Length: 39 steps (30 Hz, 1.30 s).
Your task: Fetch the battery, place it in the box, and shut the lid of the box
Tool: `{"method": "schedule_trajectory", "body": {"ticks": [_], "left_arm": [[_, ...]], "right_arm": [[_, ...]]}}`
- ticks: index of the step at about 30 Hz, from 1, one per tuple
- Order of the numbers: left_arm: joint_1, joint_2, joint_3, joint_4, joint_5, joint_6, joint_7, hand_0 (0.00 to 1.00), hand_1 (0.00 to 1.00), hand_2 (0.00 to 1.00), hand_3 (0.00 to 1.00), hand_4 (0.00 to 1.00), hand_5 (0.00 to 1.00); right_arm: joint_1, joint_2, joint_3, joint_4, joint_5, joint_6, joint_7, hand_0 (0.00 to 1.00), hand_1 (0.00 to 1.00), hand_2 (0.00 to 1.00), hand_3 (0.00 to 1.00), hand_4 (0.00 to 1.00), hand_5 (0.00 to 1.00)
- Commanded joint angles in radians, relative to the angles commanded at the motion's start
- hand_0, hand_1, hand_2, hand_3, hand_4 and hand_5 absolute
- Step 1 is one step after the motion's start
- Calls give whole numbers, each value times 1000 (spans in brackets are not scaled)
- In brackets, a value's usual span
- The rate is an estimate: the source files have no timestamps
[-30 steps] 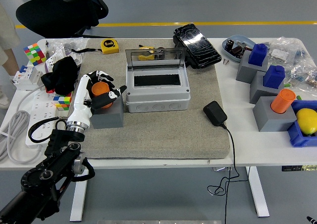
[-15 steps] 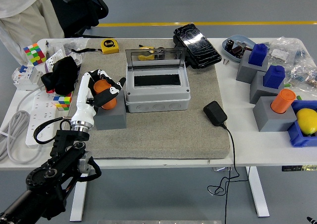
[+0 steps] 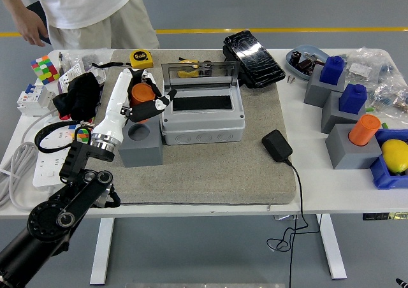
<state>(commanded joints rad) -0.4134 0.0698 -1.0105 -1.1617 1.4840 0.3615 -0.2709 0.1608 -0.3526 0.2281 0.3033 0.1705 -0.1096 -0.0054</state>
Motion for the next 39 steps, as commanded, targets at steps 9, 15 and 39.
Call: {"method": "schedule_trajectory", "body": {"ticks": [9,15,39], "left_arm": [[-169,-34,206,41,334,-66,255,165,95,153,218,820,2],[-248,-70,284,110,369,-72,295,165,97,155,218,838,2],[-453,-70,414,357,449,-76,368,179,98,160,215,834,2]], "right_arm": [[6,-1,-10,1,3,-1,1,572,627,655,548,942,491],[3,-2,-17,1,9,-3,0,576,627,655,548,942,491],[-1,0,-32,3,12,-3,0,572,627,654,548,943,491]]}}
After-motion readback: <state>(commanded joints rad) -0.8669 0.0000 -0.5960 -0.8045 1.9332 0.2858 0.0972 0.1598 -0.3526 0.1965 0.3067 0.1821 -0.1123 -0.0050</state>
